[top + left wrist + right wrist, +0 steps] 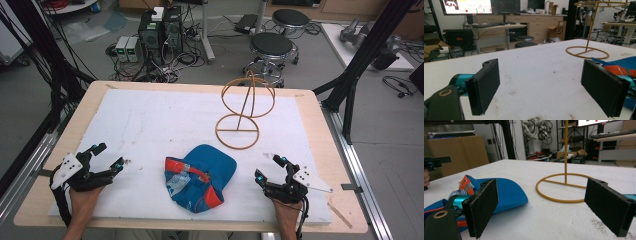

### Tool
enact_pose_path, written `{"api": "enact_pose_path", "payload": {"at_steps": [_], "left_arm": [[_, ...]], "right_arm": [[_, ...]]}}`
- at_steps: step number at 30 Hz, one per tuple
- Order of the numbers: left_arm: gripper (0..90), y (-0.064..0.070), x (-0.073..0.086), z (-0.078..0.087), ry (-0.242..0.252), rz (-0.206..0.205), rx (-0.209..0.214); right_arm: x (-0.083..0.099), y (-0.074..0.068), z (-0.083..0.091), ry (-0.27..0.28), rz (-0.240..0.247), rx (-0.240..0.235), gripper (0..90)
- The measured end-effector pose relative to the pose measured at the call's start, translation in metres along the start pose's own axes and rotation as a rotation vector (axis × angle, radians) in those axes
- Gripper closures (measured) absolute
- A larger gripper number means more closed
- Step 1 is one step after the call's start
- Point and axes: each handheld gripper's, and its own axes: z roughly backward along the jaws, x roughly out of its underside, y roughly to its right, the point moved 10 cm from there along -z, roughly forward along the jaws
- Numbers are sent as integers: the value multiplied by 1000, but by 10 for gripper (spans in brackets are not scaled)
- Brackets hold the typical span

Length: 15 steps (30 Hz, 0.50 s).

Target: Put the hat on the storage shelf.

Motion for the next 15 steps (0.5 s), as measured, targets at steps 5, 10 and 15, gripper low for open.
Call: {"api": "enact_pose_path", "payload": {"at_steps": [5,10,15], "left_arm": [[159,0,0,0,0,3,-2],[159,0,0,0,0,1,-2],[158,0,0,0,3,-7,-1]], "right_arm": [[0,0,1,1,-15,-8,109],[0,0,1,0,-10,-10,109],[0,-1,0,4,6,-9,109]]}}
